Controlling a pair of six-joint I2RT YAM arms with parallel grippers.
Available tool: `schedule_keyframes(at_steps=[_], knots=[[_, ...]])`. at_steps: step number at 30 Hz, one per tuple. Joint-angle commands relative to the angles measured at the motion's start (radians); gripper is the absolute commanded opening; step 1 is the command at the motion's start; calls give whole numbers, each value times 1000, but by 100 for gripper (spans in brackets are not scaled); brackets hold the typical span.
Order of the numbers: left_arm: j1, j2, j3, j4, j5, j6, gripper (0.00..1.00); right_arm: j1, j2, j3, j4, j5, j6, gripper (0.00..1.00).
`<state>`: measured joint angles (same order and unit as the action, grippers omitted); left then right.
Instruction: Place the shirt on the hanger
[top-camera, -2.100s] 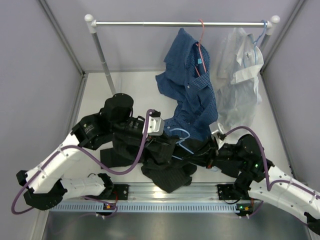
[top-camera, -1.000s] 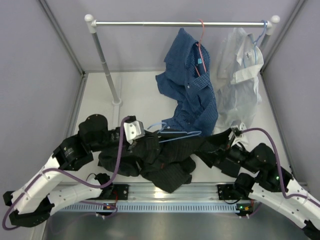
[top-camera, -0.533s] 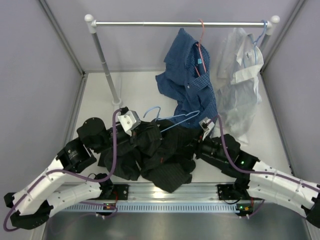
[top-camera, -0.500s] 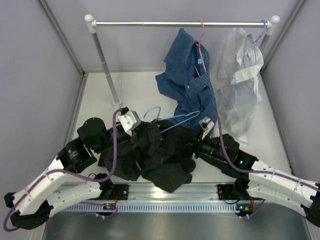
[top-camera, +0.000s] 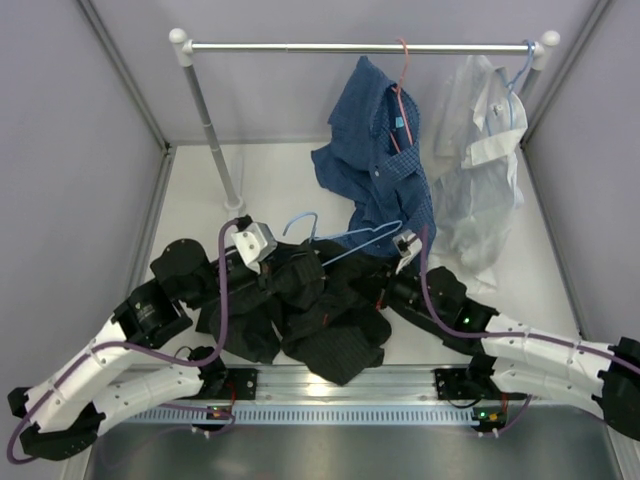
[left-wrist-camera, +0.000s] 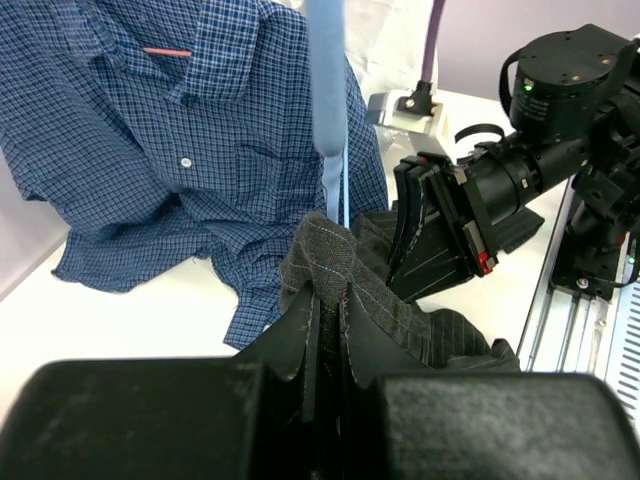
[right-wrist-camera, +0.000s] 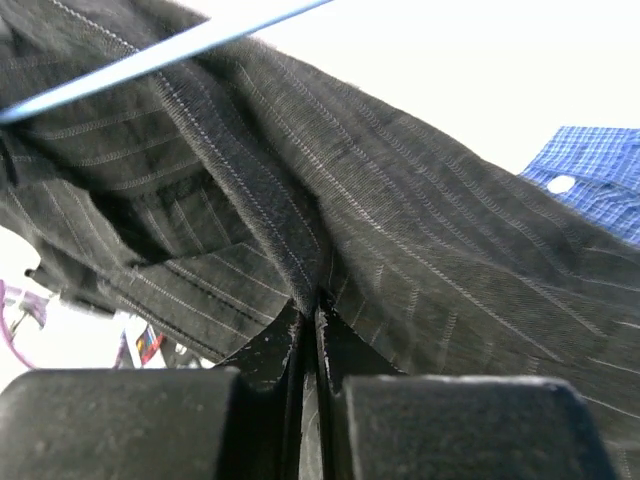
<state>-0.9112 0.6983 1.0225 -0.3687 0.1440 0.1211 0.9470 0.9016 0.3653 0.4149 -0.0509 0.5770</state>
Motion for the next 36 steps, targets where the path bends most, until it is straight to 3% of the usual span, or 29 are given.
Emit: schedule_keyframes(at_steps=[1, 7, 9, 14, 22, 36], knots=[[0, -25, 8, 96, -24, -5, 0, 16, -75, 1, -35, 127, -16, 0], [0, -109, -2, 63, 3, 69, 0, -49, -208, 109, -344, 220, -80, 0], [0, -129, -7, 60, -14, 69, 0, -131, -227, 148, -457, 183, -82, 0], [0, -169, -51, 31, -1, 66, 0, -359, -245, 199, -562, -18, -75, 0], [0, -212, -134, 10, -125, 130, 0, -502, -214, 376, -815, -55, -124, 0], [-3, -201, -165, -67, -127, 144, 0, -646, -158, 515, -918, 23, -258, 0]])
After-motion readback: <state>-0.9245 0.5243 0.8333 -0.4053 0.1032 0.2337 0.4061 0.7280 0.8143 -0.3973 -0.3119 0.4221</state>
